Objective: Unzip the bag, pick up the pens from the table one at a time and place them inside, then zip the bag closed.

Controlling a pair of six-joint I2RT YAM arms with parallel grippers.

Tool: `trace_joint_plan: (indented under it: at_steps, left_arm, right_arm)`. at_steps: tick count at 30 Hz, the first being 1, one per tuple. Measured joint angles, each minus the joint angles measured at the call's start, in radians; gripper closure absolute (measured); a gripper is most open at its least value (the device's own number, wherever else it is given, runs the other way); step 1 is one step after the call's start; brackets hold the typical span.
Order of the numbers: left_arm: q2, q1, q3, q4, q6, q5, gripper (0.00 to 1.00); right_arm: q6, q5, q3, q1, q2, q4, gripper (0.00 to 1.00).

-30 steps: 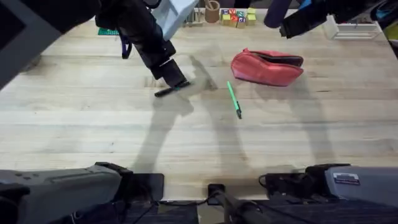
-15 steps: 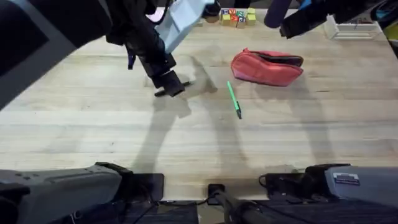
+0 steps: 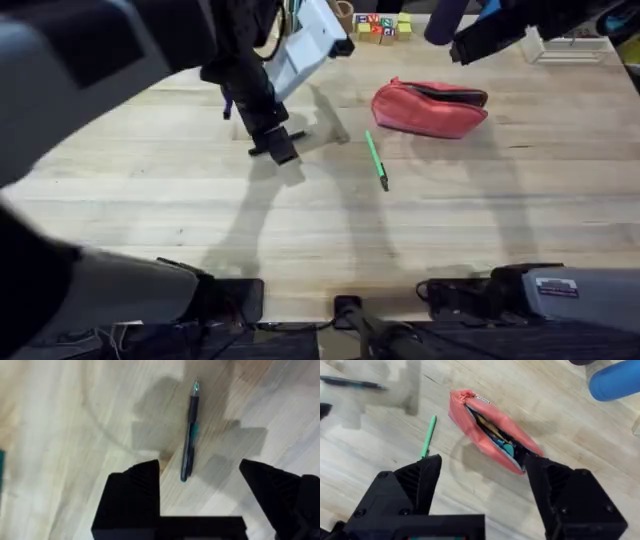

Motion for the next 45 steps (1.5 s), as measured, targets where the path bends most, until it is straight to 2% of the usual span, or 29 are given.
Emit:
trace_joint_plan:
  at_steps: [7,18,35,37,39,43,45]
  left_arm:
    - [0.109,0.0,-0.005,0.015,0.0,0.0,0.007]
    - [0.2,0.0,-0.006,0.074,0.017,0.008,0.007]
    - [0.207,0.0,-0.004,0.074,0.023,0.008,0.013]
    - [0.207,0.0,-0.004,0.075,0.023,0.008,0.059]
    - [0.207,0.0,-0.003,0.078,0.024,0.007,0.165]
    - [0.207,0.0,-0.003,0.077,0.026,0.009,0.474]
    - [0.207,0.0,-0.003,0.077,0.026,0.012,0.553]
  right_arm:
    - [0.0,0.0,0.0,0.0,0.0,-0.001,0.006]
    - [0.0,0.0,0.0,0.0,0.0,-0.003,0.005]
    - [0.0,0.0,0.0,0.0,0.0,-0.005,0.004]
    - [0.0,0.0,0.0,0.0,0.0,-0.005,0.005]
    - [0.0,0.0,0.0,0.0,0.0,-0.005,0.005]
    - [0.0,0.0,0.0,0.0,0.0,-0.005,0.005]
    - [0.0,0.0,0.0,0.0,0.0,-0.005,0.005]
